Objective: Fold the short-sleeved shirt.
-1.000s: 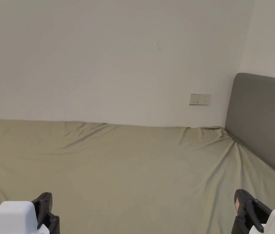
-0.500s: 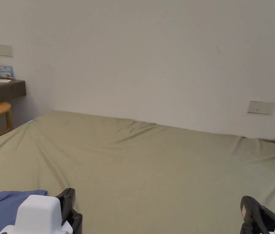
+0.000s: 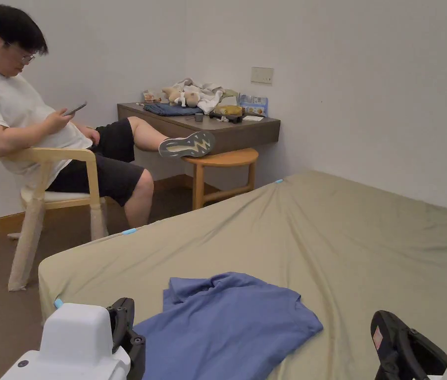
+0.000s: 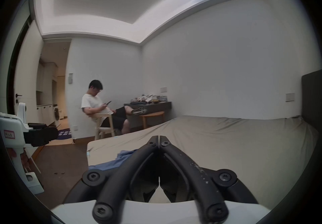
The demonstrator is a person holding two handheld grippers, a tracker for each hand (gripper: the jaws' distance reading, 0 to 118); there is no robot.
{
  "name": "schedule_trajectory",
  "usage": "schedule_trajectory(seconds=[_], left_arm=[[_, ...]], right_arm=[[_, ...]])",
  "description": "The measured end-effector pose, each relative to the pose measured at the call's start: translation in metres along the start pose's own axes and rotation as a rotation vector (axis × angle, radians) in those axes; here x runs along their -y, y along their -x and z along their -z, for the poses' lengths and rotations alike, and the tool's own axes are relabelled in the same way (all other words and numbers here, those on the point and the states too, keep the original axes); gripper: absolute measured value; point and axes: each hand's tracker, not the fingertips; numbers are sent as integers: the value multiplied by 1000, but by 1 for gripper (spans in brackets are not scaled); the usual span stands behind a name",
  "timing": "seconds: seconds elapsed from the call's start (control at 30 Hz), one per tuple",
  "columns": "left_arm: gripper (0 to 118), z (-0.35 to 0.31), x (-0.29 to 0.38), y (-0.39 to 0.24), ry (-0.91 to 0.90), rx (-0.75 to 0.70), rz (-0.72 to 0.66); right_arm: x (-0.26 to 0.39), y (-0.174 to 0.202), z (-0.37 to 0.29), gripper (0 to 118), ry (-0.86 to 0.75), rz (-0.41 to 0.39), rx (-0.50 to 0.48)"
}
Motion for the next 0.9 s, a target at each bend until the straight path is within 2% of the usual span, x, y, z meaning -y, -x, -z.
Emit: schedule_trajectory(seconds=[0.2, 0.47, 0.53, 0.57, 0.63, 0.67, 0.7, 0.9], left_arm=[[0, 60, 20, -14, 96, 117, -22], [0, 207, 60, -46, 281, 267, 51], [0, 239, 76, -52, 340, 290, 31], [8, 255, 84, -55, 380, 306, 23], [68, 285, 101, -61, 456, 303, 15], [93, 299, 113, -63, 487, 289, 30], [112, 309, 121, -67, 518, 276, 54], [111, 354, 154, -73, 609, 232, 100]], right_arm=[[11, -5, 21, 2, 47, -28, -9], [33, -40, 36, 2, 127, -6, 73], [41, -46, 42, 1, 148, -10, 81], [45, -49, 45, 1, 162, -9, 83], [53, -53, 52, 1, 192, 4, 77], [57, -55, 55, 1, 205, 12, 73], [61, -57, 58, 2, 220, 17, 70], [78, -63, 71, 2, 286, -2, 60]])
